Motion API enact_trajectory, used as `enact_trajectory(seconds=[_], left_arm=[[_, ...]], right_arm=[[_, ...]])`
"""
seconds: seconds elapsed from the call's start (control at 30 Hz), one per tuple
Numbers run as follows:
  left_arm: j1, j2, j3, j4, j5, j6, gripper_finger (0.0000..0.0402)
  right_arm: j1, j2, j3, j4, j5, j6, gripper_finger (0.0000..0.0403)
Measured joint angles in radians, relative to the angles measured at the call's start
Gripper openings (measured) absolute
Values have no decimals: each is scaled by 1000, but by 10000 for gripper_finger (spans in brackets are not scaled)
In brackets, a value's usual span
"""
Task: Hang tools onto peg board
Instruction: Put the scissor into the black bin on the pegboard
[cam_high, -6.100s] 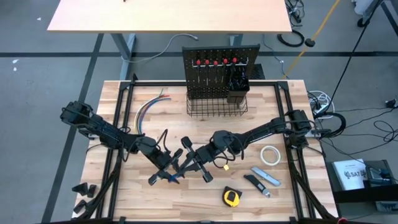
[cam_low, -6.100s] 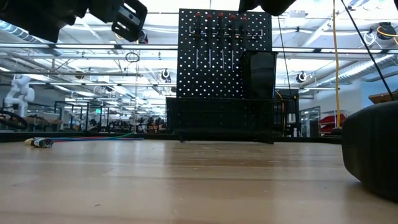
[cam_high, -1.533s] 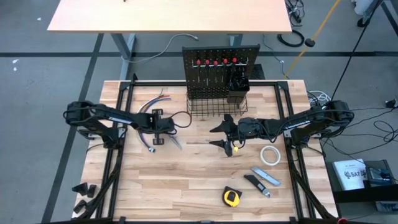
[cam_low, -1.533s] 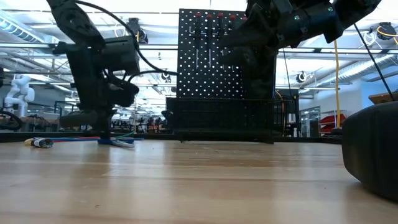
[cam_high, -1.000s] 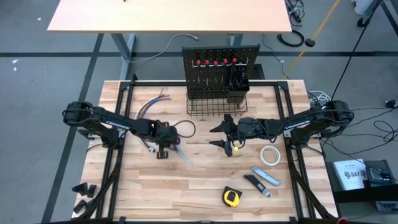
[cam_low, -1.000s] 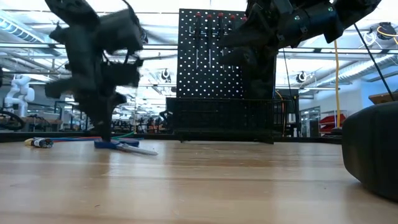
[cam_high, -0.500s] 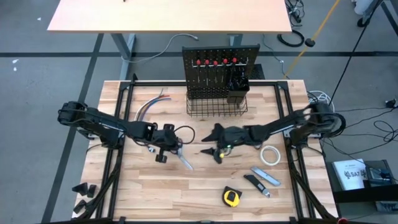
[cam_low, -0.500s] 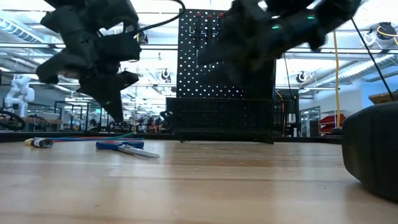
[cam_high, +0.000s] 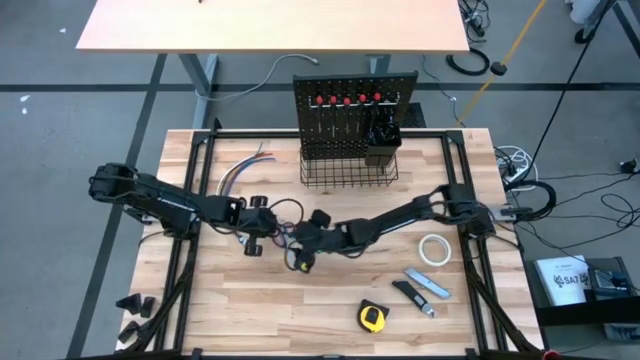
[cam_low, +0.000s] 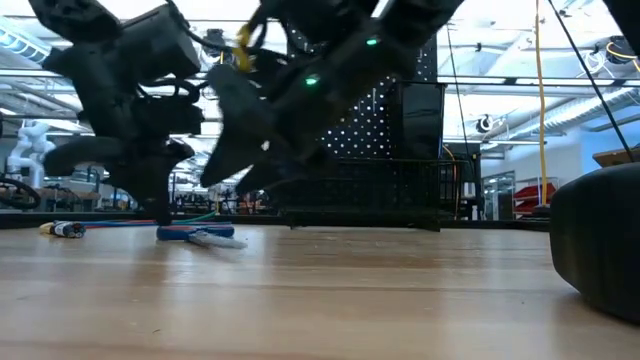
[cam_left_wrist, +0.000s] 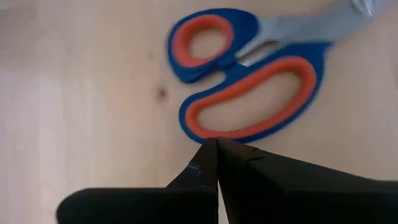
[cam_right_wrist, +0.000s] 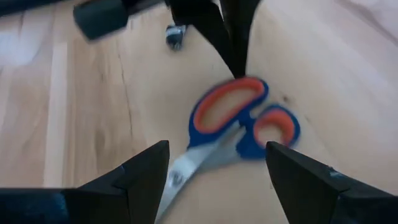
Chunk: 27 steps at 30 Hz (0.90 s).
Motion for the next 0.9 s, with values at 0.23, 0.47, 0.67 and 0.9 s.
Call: enact_trajectory(seconds=[0.23,0.47,0.67,0.9], left_arm=[[26,1,-34,116,62,-17,0],[0,7,-34,155,159,-70,0],[-30,15,-34,192,177,-70,0],[-31,17,-34,224,177,-70,0]], right_arm=[[-45,78,93,-10,-2,38,258],[-78,83,94,-93,-3,85,258],[-52,82,94,-109,-30,87,258],[-26,82,94,-111,-28,86,258]])
